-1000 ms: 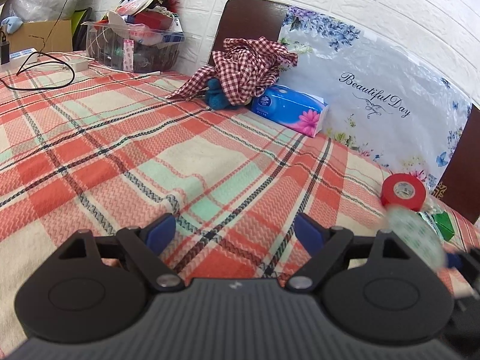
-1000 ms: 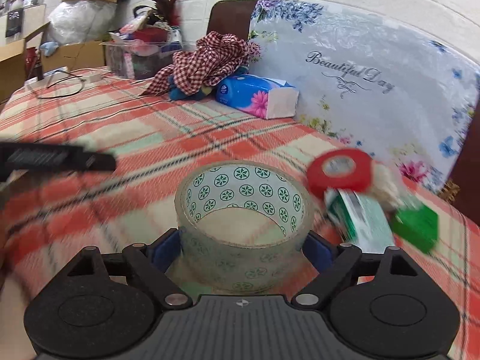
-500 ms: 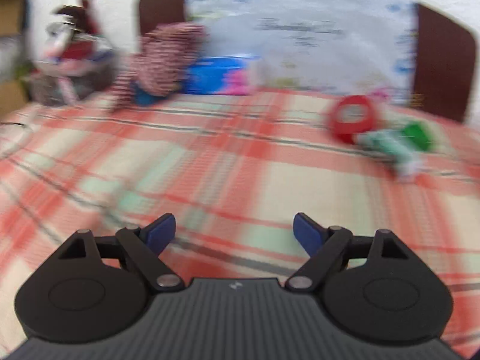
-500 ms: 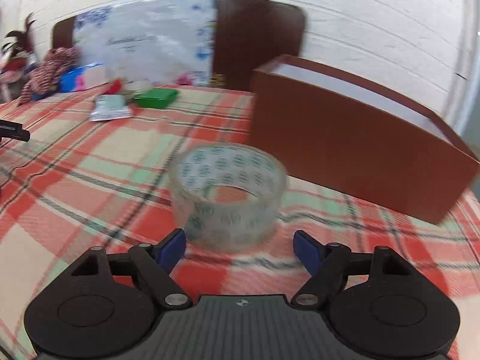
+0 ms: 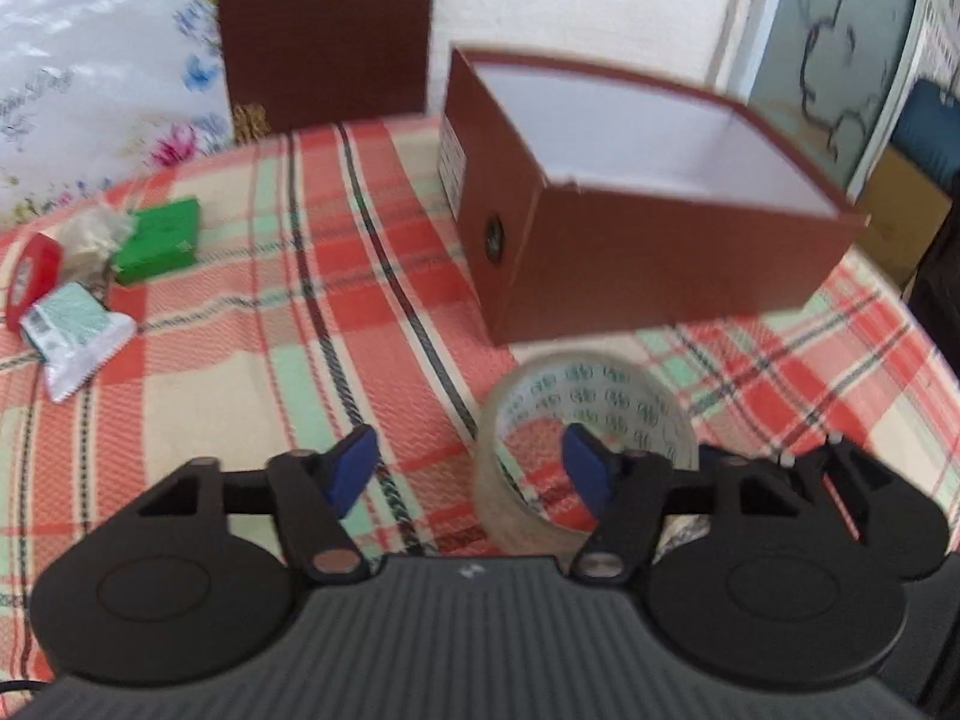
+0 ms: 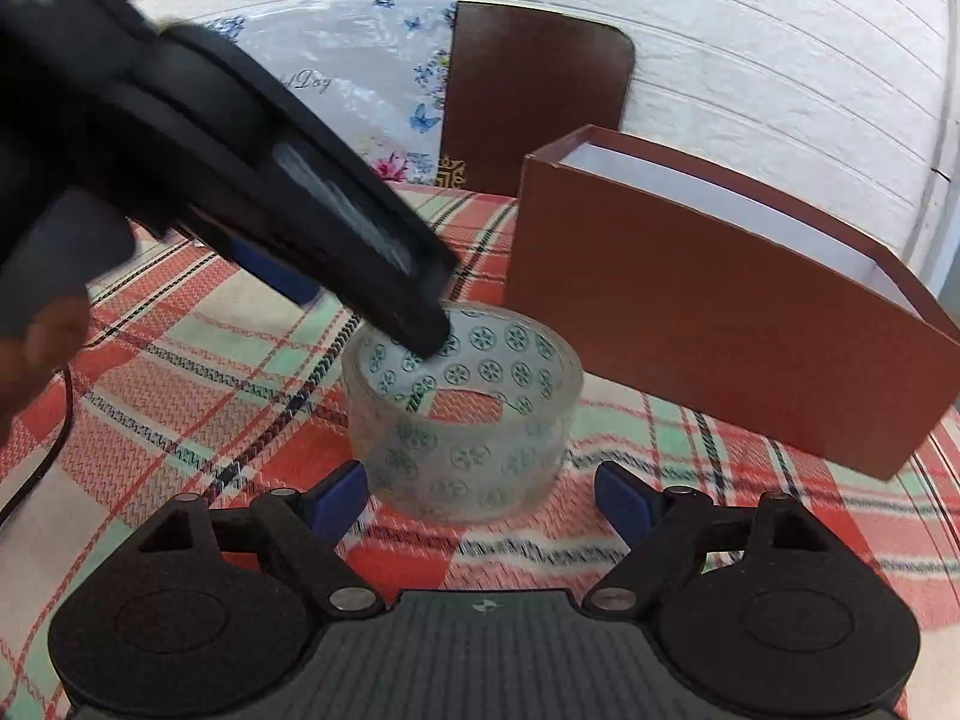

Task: Organize objects
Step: 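Carry the clear tape roll with the left gripper and release it into the brown box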

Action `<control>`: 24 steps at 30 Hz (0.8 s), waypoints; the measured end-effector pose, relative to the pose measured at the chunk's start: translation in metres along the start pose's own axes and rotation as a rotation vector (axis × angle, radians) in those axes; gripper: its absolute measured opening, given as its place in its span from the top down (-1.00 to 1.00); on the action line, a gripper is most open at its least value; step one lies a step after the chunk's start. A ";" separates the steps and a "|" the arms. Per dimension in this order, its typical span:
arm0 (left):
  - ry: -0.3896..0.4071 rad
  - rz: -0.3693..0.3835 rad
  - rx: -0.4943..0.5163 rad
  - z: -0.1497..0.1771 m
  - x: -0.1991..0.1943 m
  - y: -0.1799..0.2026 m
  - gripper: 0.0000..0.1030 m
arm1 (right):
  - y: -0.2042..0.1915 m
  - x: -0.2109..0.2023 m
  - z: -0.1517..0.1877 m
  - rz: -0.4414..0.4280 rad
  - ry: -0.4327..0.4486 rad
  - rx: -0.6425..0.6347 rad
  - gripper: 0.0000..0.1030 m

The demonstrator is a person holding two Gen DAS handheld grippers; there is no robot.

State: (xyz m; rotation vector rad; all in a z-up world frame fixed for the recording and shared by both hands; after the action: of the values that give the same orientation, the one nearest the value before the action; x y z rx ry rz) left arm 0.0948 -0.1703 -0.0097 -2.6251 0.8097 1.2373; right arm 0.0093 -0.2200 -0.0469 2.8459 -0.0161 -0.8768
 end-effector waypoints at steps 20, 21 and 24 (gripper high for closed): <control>0.255 0.083 0.219 -0.145 -0.002 0.120 0.41 | 0.128 -0.016 -0.081 0.280 0.358 0.079 -0.48; 0.254 0.090 0.228 -0.150 0.006 0.129 0.41 | 0.137 -0.010 -0.080 0.291 0.350 0.092 -0.48; 0.247 0.094 0.229 -0.162 0.036 0.145 0.36 | 0.162 0.011 -0.079 0.324 0.327 0.111 -0.48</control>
State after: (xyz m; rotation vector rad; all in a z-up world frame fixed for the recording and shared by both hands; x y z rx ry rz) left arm 0.1481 -0.3619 0.0852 -2.6057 1.0555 0.7908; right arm 0.0688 -0.3682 0.0368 2.9305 -0.4833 -0.3527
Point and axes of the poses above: each gripper's, at about its wrist camera, not at the fingertips, and x roughly the way its jaws point, y to its right, z to its underside, the point moved 7 cm from there along x, roughly the way its jaws point, and after that the axes turned 2 degrees about -x, right-handed, at the moved point
